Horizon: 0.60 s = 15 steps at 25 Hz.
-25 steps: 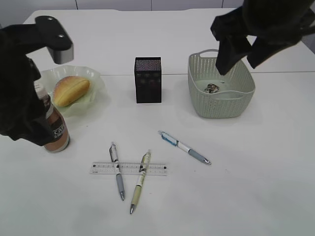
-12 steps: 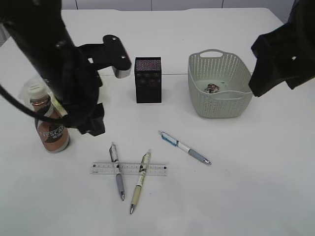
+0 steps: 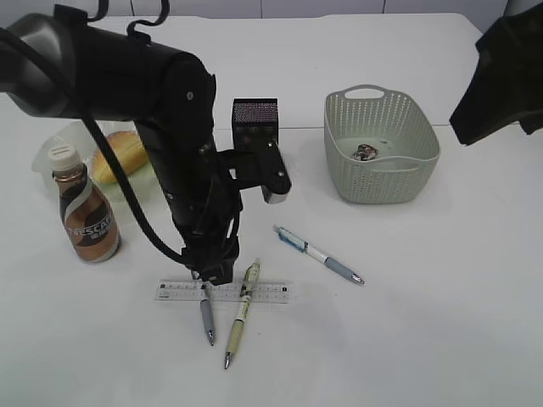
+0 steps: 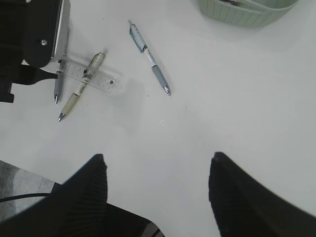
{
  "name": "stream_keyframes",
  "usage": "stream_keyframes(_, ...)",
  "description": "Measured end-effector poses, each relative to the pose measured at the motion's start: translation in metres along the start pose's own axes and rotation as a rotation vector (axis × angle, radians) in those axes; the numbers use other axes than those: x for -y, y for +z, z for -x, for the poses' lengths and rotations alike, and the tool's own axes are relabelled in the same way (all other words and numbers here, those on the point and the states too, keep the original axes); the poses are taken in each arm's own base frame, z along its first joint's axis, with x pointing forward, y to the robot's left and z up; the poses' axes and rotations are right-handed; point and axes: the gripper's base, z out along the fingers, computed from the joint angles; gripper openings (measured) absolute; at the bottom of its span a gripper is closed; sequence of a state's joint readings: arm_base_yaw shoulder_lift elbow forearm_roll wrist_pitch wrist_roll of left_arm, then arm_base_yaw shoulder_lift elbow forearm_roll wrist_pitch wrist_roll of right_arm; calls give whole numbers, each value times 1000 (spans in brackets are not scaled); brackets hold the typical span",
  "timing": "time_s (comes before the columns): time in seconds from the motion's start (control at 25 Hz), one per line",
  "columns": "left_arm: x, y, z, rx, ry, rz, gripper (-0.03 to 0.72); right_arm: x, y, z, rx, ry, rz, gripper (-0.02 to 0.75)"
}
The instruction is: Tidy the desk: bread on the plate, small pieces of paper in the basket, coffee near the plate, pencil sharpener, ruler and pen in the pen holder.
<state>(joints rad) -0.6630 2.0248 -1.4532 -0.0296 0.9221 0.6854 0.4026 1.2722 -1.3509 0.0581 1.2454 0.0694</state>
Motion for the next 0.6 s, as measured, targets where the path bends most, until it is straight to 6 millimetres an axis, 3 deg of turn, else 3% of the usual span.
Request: stream_keyframes(0.6, 1, 27, 2, -16, -11, -45, 448, 0, 0, -1, -7, 2, -1, 475)
